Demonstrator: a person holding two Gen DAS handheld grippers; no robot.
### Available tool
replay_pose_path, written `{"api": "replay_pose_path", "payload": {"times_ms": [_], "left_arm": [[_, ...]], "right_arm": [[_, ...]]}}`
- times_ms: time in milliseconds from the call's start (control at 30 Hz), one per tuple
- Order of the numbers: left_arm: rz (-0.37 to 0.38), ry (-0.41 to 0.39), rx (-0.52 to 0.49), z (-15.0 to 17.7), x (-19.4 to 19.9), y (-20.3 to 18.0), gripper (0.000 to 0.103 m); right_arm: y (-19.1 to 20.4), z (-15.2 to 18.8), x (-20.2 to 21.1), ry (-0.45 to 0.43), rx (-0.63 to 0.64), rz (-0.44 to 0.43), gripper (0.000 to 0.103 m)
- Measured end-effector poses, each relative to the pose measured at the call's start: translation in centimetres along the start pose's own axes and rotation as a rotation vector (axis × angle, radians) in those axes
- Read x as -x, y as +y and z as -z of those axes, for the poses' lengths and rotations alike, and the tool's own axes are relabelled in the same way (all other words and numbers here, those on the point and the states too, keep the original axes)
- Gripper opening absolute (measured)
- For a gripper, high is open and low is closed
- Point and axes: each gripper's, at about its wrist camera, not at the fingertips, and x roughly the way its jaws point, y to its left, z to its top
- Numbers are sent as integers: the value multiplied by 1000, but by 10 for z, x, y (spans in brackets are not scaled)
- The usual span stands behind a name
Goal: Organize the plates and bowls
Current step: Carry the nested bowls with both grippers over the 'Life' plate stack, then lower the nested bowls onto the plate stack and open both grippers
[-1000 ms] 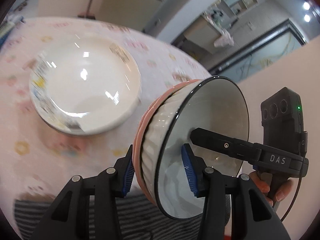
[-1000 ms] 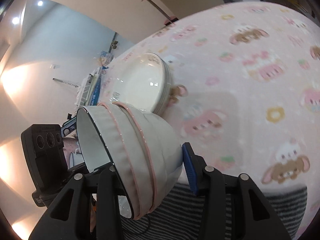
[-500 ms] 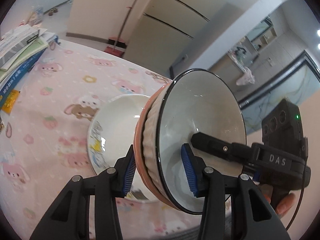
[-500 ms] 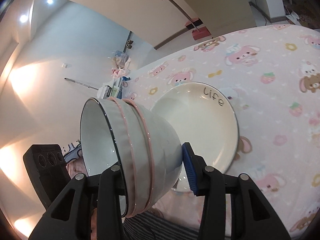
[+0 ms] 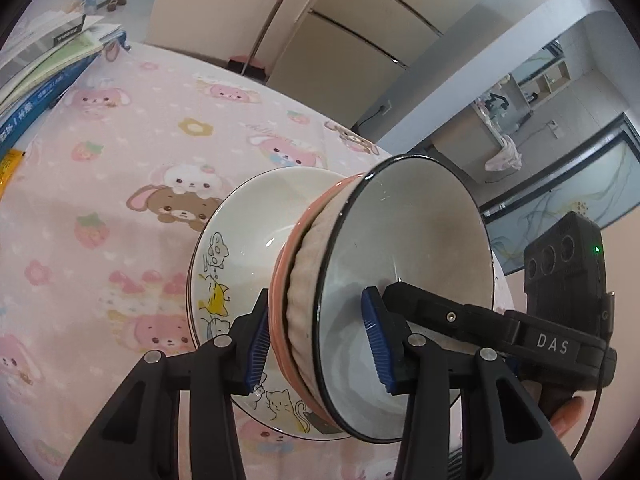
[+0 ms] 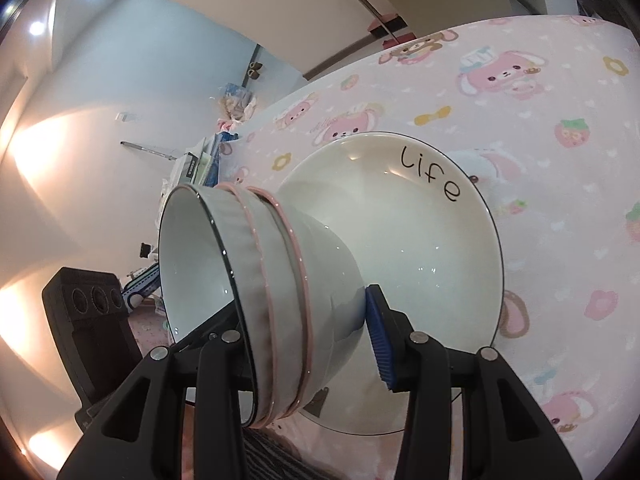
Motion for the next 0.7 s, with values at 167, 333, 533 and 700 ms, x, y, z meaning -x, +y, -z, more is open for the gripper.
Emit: {"api": "replay_pose_path", "payload": {"times_ms": [167, 333, 533, 700], "left_arm": [[-17, -7, -6, 1, -3, -1, 46], [-12, 17, 7, 0, -9, 1, 46], [-17, 13, -16, -1, -14, 1, 46], [-3, 19, -23, -1, -17, 0, 45]], "right_arm": [[-5, -4, -3, 8, -6, -14, 42], [-10, -4, -9, 30, -25, -15, 41], [-12, -5, -7, 25, -17, -12, 41], [-11, -3, -7, 6, 4, 26, 41]]}}
